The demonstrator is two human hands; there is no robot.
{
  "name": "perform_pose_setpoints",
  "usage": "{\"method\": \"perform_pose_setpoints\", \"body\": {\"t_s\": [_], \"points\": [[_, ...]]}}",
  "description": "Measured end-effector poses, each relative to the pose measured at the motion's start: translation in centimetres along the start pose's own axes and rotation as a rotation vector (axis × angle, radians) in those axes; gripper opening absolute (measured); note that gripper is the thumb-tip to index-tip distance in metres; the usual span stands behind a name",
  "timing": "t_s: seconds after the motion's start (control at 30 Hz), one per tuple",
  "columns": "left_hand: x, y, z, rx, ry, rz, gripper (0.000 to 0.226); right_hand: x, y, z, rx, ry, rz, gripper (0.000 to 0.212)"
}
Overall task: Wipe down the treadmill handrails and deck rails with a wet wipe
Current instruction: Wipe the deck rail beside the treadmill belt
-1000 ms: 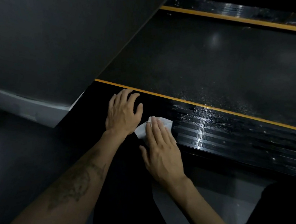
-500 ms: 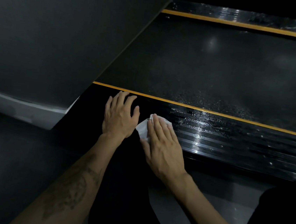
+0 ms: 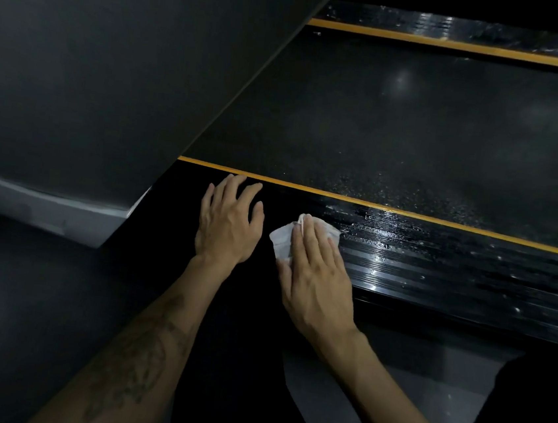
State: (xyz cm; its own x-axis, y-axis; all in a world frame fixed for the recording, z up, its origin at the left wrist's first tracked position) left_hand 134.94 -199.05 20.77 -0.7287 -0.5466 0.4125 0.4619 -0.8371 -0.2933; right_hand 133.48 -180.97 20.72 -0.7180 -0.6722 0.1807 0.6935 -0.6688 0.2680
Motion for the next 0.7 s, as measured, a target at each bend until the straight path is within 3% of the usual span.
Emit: {"method": "perform_pose_setpoints", "body": {"t_s": [0.17, 0.37, 0.53, 0.7], "points": [[0.0, -0.1, 0.1, 0.007, 0.012, 0.000, 0.042, 2.1, -0.1, -0.1, 0.021, 0.016, 0.106, 0.061], [0.0, -0.1, 0.1, -0.007, -0.003, 0.006, 0.042, 1.0, -0.1, -0.1, 0.049, -0.044, -0.041, 0.060], [0.0, -0.1, 0.1, -0.009, -0.006, 0.008, 0.042, 2.6, 0.0, 0.0, 0.025, -0.001, 0.053, 0.058], [-0.1, -0.1, 0.2, -0.023, -0.008, 0.015, 0.042, 1.9, -0.4, 0.1, -0.002, -0.004, -0.052, 0.062]]}}
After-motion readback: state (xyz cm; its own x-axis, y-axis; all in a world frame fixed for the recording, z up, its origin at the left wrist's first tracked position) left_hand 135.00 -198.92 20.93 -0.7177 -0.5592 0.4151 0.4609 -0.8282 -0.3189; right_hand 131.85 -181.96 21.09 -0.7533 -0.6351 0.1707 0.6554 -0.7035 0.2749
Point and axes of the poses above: each hand's wrist, its own x-axis towards the middle knuckle, its own z-axis out of the back of the hand, y = z × x, the point moved 4 cm from there along x, towards the middle knuckle, and after that the axes turned 10 degrees about -y, right-handed, at the moved point
